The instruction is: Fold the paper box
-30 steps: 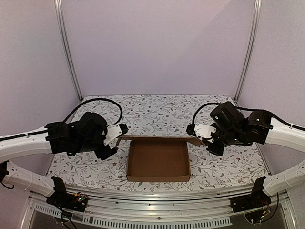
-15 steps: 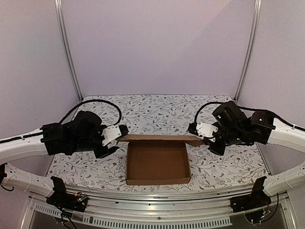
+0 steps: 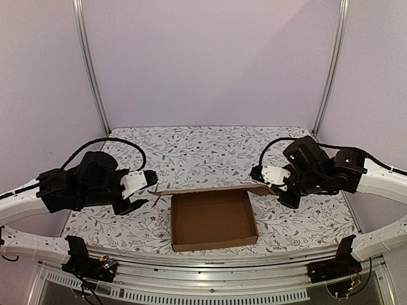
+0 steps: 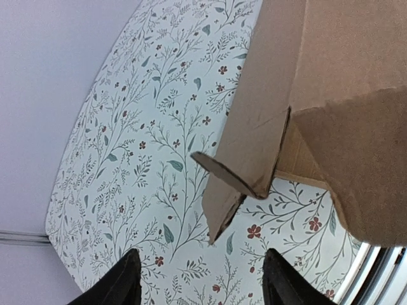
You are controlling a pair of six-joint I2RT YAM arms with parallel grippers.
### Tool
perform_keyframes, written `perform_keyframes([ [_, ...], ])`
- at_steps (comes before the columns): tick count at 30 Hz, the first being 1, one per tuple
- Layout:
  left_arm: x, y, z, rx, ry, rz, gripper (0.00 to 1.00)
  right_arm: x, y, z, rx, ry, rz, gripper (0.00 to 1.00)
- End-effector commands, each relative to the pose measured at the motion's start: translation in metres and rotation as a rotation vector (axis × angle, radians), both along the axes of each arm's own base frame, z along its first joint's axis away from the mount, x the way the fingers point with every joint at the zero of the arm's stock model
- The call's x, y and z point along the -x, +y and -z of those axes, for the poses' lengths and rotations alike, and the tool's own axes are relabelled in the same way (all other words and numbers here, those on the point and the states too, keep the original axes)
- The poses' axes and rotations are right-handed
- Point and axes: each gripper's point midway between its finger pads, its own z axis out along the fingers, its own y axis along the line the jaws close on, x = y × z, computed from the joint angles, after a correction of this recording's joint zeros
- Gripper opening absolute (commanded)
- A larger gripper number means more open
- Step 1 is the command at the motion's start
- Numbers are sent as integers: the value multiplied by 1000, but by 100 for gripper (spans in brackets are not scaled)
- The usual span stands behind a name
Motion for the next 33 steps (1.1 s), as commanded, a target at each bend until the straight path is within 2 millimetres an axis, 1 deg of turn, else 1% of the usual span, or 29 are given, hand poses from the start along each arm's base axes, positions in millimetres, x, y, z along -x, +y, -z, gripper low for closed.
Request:
perform_keyframes([
  [1, 4, 5, 10, -43, 11, 34, 63, 5, 1, 2, -12, 24, -12, 0],
  [6, 6, -6, 15, -40, 39, 89, 60, 6, 2, 2, -15, 27, -20, 0],
  [10, 6, -13, 10, -10, 43, 110, 58, 7, 3, 1, -20, 30, -25, 0],
  [13, 3, -18, 6, 4, 34, 115, 54, 6, 5, 1, -23, 30, -27, 0],
  [17, 1, -23, 8, 9, 42, 123, 47, 7, 5, 2, -25, 33, -26, 0],
  [19, 0, -24, 12, 6, 53, 123, 41, 7, 6, 2, -31, 34, -26, 0],
  [23, -4, -23, 15, 12, 51, 106, 25, 7, 7, 2, -40, 36, -27, 0],
  [30, -9, -22, 6, 46, 35, 68, 2, 7, 11, -1, -75, 46, -14, 0],
  [31, -9, -22, 6, 54, 38, 59, 0, 7, 13, -3, -87, 50, -13, 0],
  [33, -11, -25, 1, 87, 47, 33, 0, 8, 17, -4, -119, 68, -2, 0],
])
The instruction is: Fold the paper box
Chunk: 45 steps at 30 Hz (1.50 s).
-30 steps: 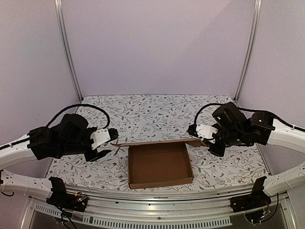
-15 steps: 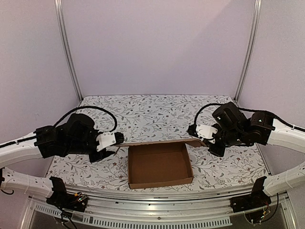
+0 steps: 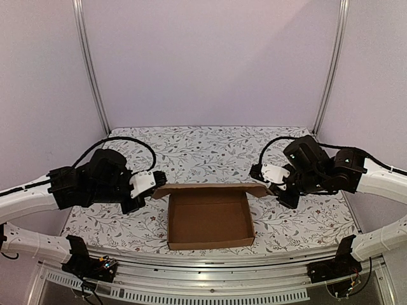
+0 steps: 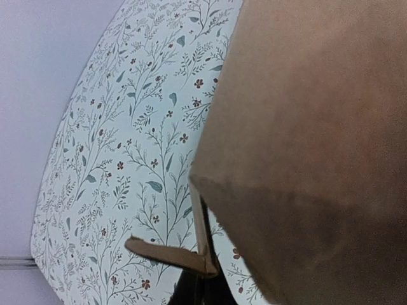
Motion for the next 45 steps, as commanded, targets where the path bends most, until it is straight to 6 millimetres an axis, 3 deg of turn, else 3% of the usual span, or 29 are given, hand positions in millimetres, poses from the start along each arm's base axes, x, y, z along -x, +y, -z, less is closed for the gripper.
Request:
perform_keyframes([
  [1, -8, -4, -14, 88, 5, -66, 0, 4, 12, -5, -96, 46, 16, 0],
  [7, -14, -14, -27, 222, 38, -144, 0, 9, 28, -18, -230, 109, 48, 0],
  [14, -16, -26, -27, 315, 130, -243, 0, 6, 48, -30, -354, 220, 146, 0],
  [27, -29, -49, -44, 323, 203, -306, 0, -10, 82, -46, -439, 309, 268, 0],
  [35, -32, -56, -51, 273, 216, -288, 0, -25, 76, -60, -398, 255, 330, 0],
  [45, -36, -54, -66, 228, 205, -299, 0, -34, 71, -81, -291, 172, 280, 0],
])
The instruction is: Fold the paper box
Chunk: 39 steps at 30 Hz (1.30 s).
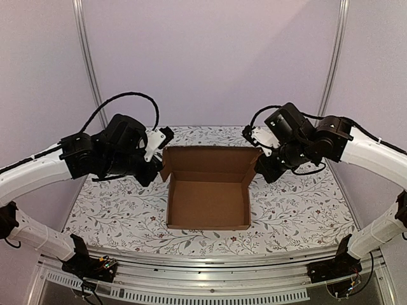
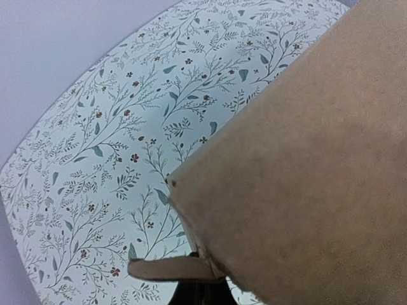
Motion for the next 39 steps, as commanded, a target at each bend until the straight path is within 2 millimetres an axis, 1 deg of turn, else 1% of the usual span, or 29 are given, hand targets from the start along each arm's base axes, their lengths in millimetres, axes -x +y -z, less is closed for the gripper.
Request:
perform_keyframes([
  [1, 8, -20, -11, 9, 8, 97, 0, 2, 29, -30, -68, -54, -115, 0],
  [7, 6, -29, -21, 67, 58, 83, 0, -2, 30, -38, -91, -20, -101, 1],
  [9, 5, -36, -24, 112, 94, 67, 0, -2, 33, -37, -105, 2, -86, 1],
  [13, -2, -46, -19, 171, 182, 13, 0, -4, 39, -27, -125, 45, -54, 0],
  [16, -6, -55, -7, 199, 255, -28, 0, 0, 47, -18, -158, 93, -56, 0],
  [18, -5, -63, 3, 216, 302, -28, 0, 0, 46, -11, -157, 100, -45, 0],
  [21, -3, -67, 14, 232, 332, -37, 0, 0, 43, -3, -144, 93, -33, 0],
  [24, 1, -63, 29, 220, 353, -44, 0, -1, 37, 7, -112, 69, -17, 0],
  [25, 4, -60, 37, 209, 359, -48, 0, -1, 35, 11, -103, 63, -12, 0],
  [31, 18, -49, 72, 179, 375, -55, 0, 5, 31, 31, -87, 28, -23, 0],
  [34, 26, -47, 84, 171, 367, -55, 0, 8, 26, 38, -79, 7, -23, 0],
  [39, 38, -46, 92, 140, 320, -45, 0, 16, 19, 51, -65, -7, -27, 0],
])
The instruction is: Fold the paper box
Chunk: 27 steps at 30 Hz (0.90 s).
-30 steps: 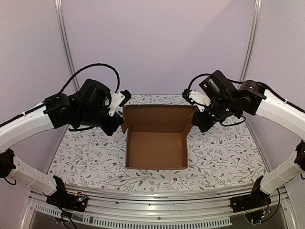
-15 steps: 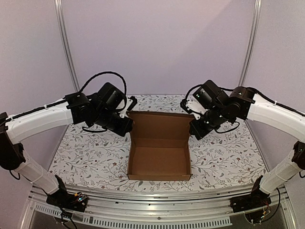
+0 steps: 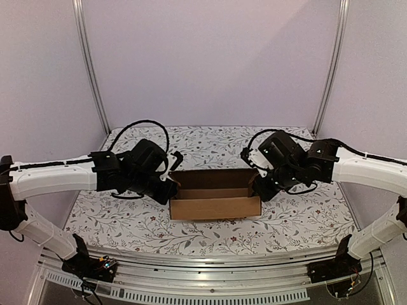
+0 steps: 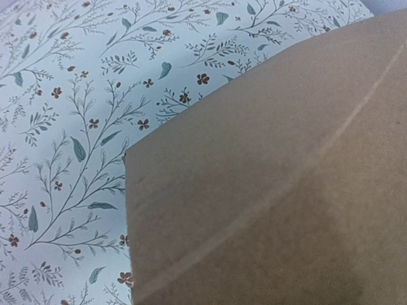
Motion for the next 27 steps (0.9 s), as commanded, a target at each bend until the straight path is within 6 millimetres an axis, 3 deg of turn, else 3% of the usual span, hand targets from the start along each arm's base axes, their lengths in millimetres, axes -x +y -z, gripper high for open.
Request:
perform_keyframes([
  [1, 26, -20, 4, 31, -8, 87, 0, 8, 20, -8, -87, -57, -60, 0],
  [7, 35, -21, 20, -26, -48, 87, 0, 12, 14, -2, -111, -87, -32, 9],
  [13, 35, -24, 31, -108, -113, 58, 0, 12, 2, -7, -120, -119, -1, 32],
  [21, 25, -13, 48, -191, -167, -38, 0, 30, -19, -4, -96, -109, -46, 45],
  [27, 14, -8, 50, -209, -209, -115, 0, 44, -45, 4, -49, -75, -25, 51],
])
